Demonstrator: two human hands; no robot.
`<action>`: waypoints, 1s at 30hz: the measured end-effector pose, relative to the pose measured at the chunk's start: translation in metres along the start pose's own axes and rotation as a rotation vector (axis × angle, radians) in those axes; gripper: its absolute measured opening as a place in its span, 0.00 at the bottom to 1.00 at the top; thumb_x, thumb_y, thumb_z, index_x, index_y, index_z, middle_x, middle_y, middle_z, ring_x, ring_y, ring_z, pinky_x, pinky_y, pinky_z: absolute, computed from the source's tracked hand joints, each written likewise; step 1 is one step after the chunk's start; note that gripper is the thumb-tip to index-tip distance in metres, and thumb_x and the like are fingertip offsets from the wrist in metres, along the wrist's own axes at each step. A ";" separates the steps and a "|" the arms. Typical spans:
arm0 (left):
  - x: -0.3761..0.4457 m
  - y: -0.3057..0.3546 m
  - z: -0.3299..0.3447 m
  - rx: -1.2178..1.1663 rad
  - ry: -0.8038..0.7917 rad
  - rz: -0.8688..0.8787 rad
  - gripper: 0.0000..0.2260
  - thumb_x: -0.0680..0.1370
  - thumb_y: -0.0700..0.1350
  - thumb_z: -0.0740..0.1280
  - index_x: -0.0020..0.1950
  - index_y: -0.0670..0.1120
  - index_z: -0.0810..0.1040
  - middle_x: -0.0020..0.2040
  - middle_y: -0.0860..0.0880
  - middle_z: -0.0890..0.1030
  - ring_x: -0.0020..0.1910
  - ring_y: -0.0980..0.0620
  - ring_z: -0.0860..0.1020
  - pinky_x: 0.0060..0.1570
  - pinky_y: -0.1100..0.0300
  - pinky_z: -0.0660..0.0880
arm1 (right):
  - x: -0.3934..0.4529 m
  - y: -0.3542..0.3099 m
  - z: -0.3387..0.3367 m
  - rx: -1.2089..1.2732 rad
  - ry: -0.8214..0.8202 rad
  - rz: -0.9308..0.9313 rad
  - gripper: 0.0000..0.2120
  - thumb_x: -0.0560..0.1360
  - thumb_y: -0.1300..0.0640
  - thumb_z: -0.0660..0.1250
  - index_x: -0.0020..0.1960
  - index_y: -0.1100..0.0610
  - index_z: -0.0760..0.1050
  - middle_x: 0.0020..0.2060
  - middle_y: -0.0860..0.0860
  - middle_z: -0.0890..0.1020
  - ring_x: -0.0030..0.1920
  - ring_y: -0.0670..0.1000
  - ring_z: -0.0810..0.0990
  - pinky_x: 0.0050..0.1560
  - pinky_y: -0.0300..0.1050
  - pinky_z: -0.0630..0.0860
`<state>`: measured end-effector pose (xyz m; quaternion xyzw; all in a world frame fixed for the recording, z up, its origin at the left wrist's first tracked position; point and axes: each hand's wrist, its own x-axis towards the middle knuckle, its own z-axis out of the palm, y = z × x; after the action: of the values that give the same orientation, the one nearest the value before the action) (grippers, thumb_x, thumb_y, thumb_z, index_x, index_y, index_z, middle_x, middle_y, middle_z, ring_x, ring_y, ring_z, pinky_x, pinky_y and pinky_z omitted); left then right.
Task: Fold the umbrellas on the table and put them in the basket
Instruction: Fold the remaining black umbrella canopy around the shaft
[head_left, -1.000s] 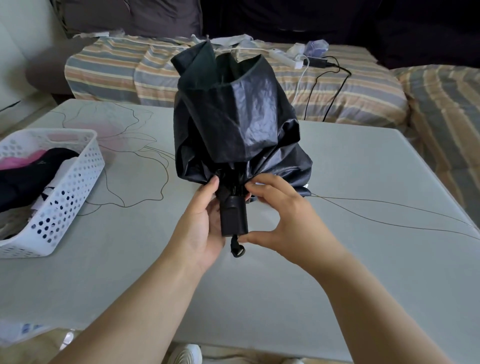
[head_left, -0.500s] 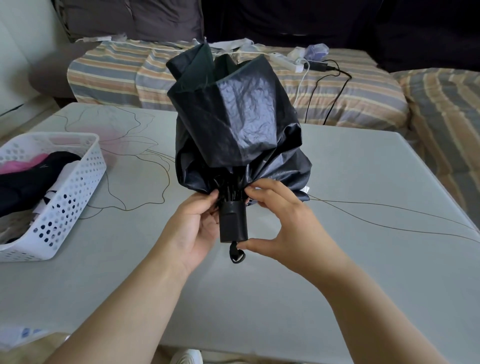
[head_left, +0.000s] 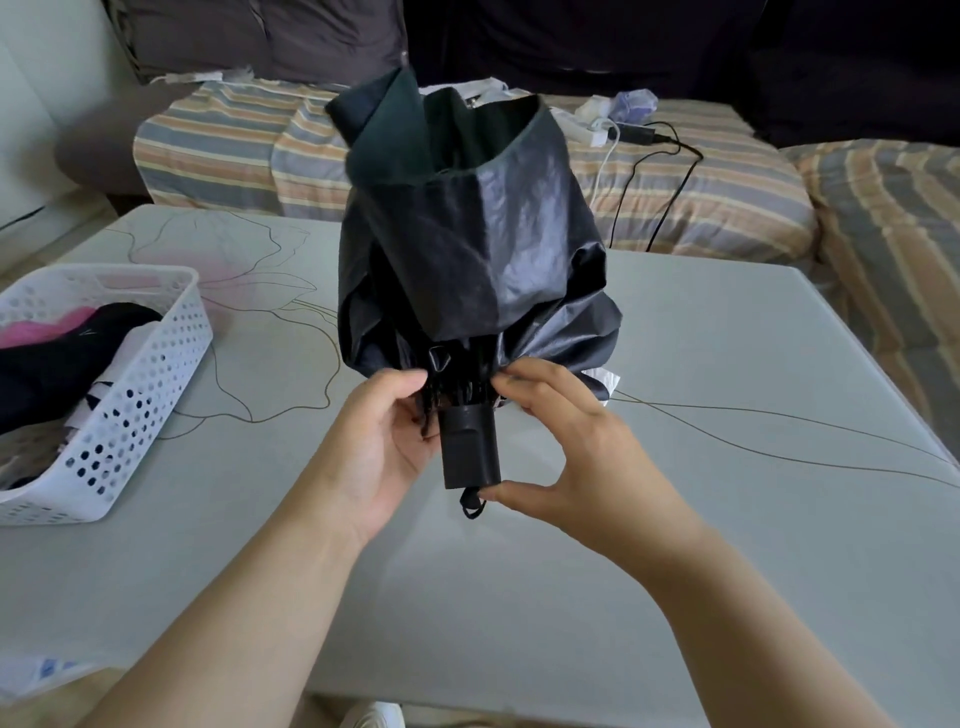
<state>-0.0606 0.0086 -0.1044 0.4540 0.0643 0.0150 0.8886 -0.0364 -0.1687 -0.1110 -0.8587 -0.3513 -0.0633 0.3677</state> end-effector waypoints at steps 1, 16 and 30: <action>-0.001 -0.001 0.001 0.083 -0.028 0.015 0.10 0.71 0.44 0.65 0.49 0.43 0.80 0.45 0.45 0.83 0.42 0.49 0.81 0.44 0.61 0.79 | 0.000 -0.001 0.000 -0.004 -0.012 -0.001 0.35 0.64 0.52 0.79 0.68 0.55 0.71 0.63 0.35 0.65 0.62 0.26 0.63 0.63 0.22 0.59; 0.002 -0.001 0.003 0.109 0.094 0.021 0.13 0.81 0.36 0.55 0.51 0.45 0.79 0.43 0.50 0.84 0.42 0.55 0.82 0.42 0.62 0.80 | -0.002 -0.002 -0.006 0.034 -0.031 0.016 0.35 0.66 0.53 0.78 0.70 0.52 0.70 0.64 0.29 0.62 0.65 0.29 0.64 0.67 0.30 0.63; 0.004 -0.012 0.006 0.069 0.091 0.008 0.21 0.71 0.47 0.65 0.61 0.38 0.76 0.48 0.45 0.84 0.49 0.49 0.82 0.44 0.63 0.80 | -0.001 -0.001 -0.002 0.027 0.018 -0.003 0.35 0.63 0.52 0.78 0.67 0.58 0.73 0.62 0.39 0.68 0.61 0.23 0.61 0.64 0.22 0.59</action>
<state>-0.0563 -0.0026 -0.1107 0.4833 0.1030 0.0371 0.8686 -0.0375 -0.1708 -0.1094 -0.8525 -0.3502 -0.0667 0.3823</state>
